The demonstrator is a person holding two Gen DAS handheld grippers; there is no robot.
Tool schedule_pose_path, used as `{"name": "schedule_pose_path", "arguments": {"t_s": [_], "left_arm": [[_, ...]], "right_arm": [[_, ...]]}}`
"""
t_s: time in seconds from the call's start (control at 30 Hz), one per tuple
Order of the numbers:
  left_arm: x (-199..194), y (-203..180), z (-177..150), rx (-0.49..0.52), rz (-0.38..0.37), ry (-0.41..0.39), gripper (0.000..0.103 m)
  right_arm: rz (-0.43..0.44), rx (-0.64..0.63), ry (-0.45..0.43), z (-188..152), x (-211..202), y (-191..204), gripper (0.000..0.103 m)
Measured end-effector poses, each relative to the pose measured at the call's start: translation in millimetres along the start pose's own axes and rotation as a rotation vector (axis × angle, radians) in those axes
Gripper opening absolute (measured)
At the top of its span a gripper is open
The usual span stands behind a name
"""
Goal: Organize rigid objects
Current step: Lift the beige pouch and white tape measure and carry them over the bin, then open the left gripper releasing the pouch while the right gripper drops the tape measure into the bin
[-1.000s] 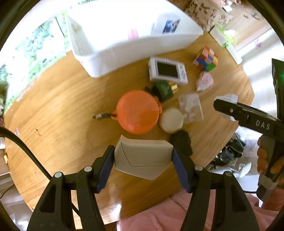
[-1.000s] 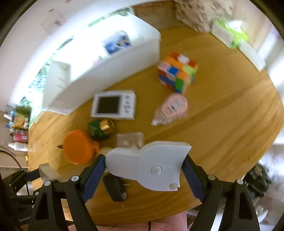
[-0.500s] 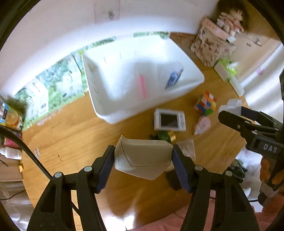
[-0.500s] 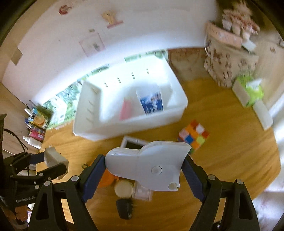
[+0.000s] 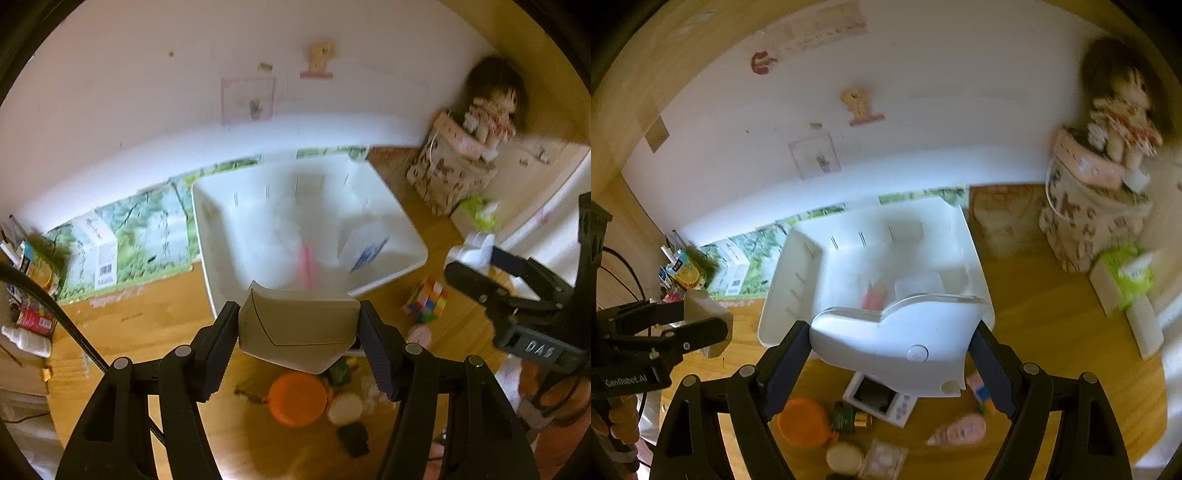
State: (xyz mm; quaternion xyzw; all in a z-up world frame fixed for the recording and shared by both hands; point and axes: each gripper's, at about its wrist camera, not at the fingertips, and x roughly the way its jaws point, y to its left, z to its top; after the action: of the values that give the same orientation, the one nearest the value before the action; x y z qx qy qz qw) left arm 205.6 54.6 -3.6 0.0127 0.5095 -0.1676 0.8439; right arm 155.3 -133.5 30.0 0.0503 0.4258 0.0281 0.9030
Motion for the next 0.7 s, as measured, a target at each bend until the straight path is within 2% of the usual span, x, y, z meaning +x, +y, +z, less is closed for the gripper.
{"name": "schedule_pose_path", "arguments": {"t_s": [0.17, 0.43, 0.7], "left_arm": [[1, 4, 11, -0.024, -0.016, -0.08, 0.067], [16, 19, 21, -0.089, -0.033, -0.165, 0.067], [37, 33, 29, -0.137, -0.056, -0.25, 0.068]], "right_arm": [[0.026, -0.038, -0.054, 7, 10, 2, 0.085], [0.083, -0.098, -0.128, 13, 33, 3, 0.085], [0.141, -0.12, -0.151, 16, 65, 0, 0.085]]}}
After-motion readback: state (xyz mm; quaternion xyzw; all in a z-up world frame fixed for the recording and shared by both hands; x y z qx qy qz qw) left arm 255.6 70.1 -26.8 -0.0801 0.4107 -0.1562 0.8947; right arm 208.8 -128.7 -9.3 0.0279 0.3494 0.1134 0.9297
